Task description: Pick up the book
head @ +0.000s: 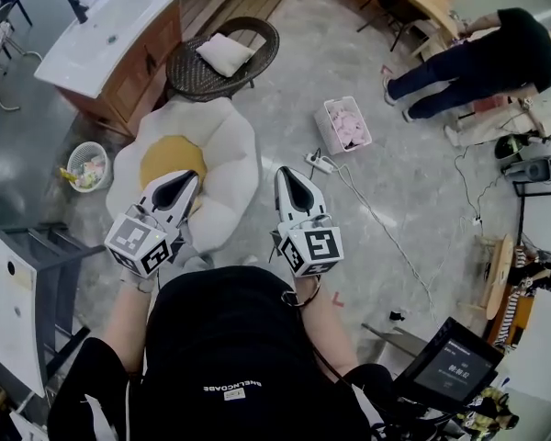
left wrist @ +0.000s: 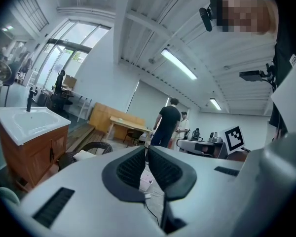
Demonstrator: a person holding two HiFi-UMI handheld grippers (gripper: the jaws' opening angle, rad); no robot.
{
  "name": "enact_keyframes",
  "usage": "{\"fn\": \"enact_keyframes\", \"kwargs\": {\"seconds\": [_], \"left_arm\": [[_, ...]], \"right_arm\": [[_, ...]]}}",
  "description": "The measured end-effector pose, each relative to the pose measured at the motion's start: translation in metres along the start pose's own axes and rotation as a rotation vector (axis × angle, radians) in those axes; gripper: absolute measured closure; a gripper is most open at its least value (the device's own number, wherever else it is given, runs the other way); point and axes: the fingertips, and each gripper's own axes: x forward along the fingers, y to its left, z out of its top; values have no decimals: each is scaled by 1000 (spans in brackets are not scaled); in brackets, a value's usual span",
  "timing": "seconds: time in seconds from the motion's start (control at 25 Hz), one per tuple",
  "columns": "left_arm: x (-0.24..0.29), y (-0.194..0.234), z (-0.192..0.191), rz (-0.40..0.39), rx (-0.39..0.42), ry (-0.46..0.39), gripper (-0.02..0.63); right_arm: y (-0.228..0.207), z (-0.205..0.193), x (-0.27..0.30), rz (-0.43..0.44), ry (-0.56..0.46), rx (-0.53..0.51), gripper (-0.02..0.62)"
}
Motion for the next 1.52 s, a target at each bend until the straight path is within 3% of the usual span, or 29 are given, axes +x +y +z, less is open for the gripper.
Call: {"fn": "enact_keyframes", "kwargs": {"seconds": [0.76, 1.2, 1.52], "left_arm": [[-53, 128, 2, 23, -107, -5, 591], [-76, 176, -9, 102, -169, -6, 589], [-63, 199, -19, 200, -227, -11, 590]], "right_arm": [[71, -3, 99, -7, 60, -17, 566], [90, -8, 137, 42, 84, -29, 566], [74, -10, 175, 125, 132, -34, 566]]}}
